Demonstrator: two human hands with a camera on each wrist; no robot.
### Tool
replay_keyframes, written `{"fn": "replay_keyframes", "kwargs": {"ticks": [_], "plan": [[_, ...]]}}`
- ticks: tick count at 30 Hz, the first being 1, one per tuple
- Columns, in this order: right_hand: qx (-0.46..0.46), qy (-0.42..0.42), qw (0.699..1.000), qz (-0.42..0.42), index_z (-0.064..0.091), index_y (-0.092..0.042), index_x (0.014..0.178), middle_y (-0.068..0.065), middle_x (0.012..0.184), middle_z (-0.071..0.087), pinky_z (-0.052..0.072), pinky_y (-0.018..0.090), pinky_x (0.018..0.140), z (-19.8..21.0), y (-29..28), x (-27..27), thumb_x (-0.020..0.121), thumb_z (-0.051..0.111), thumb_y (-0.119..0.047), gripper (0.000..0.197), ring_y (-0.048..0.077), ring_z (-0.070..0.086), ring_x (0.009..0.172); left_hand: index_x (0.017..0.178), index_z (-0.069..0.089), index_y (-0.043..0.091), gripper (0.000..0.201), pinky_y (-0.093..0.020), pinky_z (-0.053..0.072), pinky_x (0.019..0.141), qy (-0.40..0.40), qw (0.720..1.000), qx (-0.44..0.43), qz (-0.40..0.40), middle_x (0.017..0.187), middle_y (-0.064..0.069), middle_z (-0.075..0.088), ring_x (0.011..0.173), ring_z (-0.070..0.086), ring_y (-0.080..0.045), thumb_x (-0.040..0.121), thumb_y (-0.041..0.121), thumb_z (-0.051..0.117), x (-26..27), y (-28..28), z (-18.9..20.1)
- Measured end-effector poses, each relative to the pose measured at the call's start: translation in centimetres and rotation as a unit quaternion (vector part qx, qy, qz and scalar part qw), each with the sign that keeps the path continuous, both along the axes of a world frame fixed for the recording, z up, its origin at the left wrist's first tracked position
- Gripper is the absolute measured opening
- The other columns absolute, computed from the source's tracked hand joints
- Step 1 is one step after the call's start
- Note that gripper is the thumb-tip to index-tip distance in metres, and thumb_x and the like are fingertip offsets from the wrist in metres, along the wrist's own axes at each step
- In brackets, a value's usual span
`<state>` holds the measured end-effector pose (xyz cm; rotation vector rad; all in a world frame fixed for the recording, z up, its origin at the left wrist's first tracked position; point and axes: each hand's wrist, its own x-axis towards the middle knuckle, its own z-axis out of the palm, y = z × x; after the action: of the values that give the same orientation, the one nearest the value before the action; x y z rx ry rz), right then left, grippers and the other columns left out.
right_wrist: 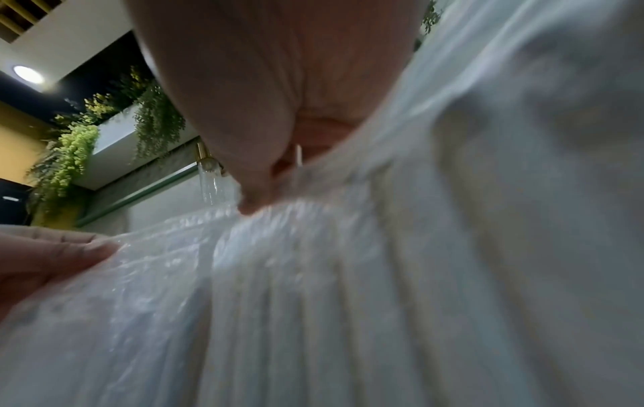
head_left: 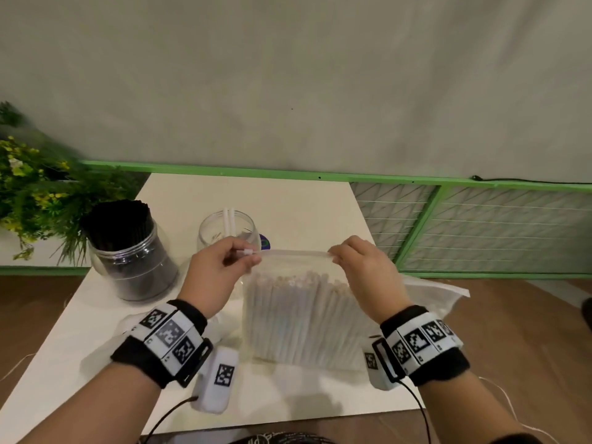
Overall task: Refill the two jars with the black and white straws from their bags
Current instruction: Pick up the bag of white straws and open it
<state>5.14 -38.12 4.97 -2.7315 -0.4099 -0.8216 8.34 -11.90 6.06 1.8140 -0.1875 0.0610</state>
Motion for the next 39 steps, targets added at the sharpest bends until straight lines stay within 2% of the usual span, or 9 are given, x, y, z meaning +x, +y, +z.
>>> {"fn": "replay_keyframes", "kwargs": {"ticks": [2,5,7,12,18,21,26,35,39], "plan": [[-0.039,0.012,0.999,-0.024,0.069,-0.013,0.097,0.002,0.084,0.06,0.05,0.04,0.06,-0.3,-1.3,0.5,0.073,0.068,0.011,0.034,0.025,0.053,0.07,0.081,0.067,0.019,0.012,-0.031,0.053,0.077,0.005,1.0,-0.004,0.018,0.079,-0.008,0.07,0.071,0.065,-0.018,0.079,0.01,0.074,0.1,0.4,-0.2],[-0.031,-0.015,0.999,-0.017,0.069,-0.012,0.097,0.002,0.079,0.06,0.048,0.04,0.061,0.6,-2.0,0.5,0.076,0.064,0.01,0.031,0.026,0.052,0.069,0.084,0.066,0.019,0.011,-0.024,0.049,0.075,0.005,0.999,-0.015,0.029,0.08,-0.006,0.072,0.071,0.067,-0.015,0.079,0.012,0.073,-0.4,0.8,0.1],[-0.004,-0.036,0.999,0.006,0.069,-0.011,0.091,0.003,0.075,0.061,0.048,0.039,0.058,1.0,-1.8,0.5,0.085,0.061,-0.006,0.011,0.027,0.054,0.065,0.085,0.066,0.018,0.011,-0.027,0.051,0.079,0.012,0.999,-0.026,0.027,0.082,-0.006,0.073,0.074,0.069,-0.016,0.08,0.012,0.072,-0.6,0.9,0.3],[0.035,-0.017,0.999,-0.007,0.068,-0.013,0.099,0.001,0.088,0.061,0.049,0.037,0.061,1.9,0.6,1.4,0.093,0.046,-0.042,0.036,0.022,0.06,0.07,0.084,0.063,0.015,0.011,-0.031,0.051,0.084,0.026,0.998,-0.045,0.025,0.082,-0.007,0.074,0.077,0.069,-0.018,0.08,0.009,0.072,-1.4,1.8,0.1],[0.07,0.036,0.978,0.193,0.064,-0.018,0.116,-0.002,0.113,0.065,0.045,0.036,0.089,2.3,10.4,1.3,0.091,0.053,-0.038,0.034,0.019,0.058,0.104,0.079,0.07,0.024,0.013,-0.011,0.045,0.077,-0.026,0.999,0.017,0.03,0.081,0.013,0.071,0.079,0.063,-0.001,0.082,0.011,0.07,-2.1,3.1,0.3],[0.113,0.021,0.967,0.228,0.071,-0.014,0.104,0.001,0.1,0.069,0.046,0.03,0.082,2.2,12.8,1.8,0.089,0.051,-0.032,0.03,0.019,0.062,0.09,0.08,0.073,0.029,0.017,-0.01,0.045,0.077,-0.037,0.998,0.035,0.027,0.084,0.011,0.072,0.081,0.063,-0.001,0.085,0.014,0.067,-2.5,3.5,0.7],[0.153,0.022,0.958,0.24,0.071,-0.006,0.093,0.005,0.086,0.067,0.053,0.039,0.07,1.8,13.5,2.2,0.09,0.048,-0.026,0.03,0.021,0.063,0.078,0.082,0.07,0.024,0.009,-0.007,0.042,0.07,-0.06,0.992,0.089,0.069,0.085,0.007,0.068,0.079,0.059,-0.003,0.085,0.016,0.067,-2.8,3.3,0.4],[0.126,0.0,0.977,0.172,0.064,-0.01,0.095,0.003,0.09,0.061,0.051,0.044,0.071,0.0,11.9,2.7,0.086,0.061,-0.002,0.013,0.022,0.059,0.077,0.076,0.06,0.034,0.023,-0.028,0.048,0.07,-0.1,0.987,0.09,0.082,0.088,0.012,0.059,0.077,0.058,-0.008,0.089,0.015,0.062,-2.2,1.3,0.0],[0.17,0.043,0.968,0.179,0.062,-0.009,0.096,0.003,0.092,0.06,0.051,0.046,0.077,0.7,11.8,2.3,0.09,0.051,-0.016,0.014,0.022,0.061,0.081,0.082,0.061,0.026,0.014,-0.031,0.053,0.065,-0.063,0.993,0.052,0.089,0.089,0.006,0.063,0.073,0.062,-0.004,0.091,0.017,0.059,-2.4,0.8,0.2]]}}
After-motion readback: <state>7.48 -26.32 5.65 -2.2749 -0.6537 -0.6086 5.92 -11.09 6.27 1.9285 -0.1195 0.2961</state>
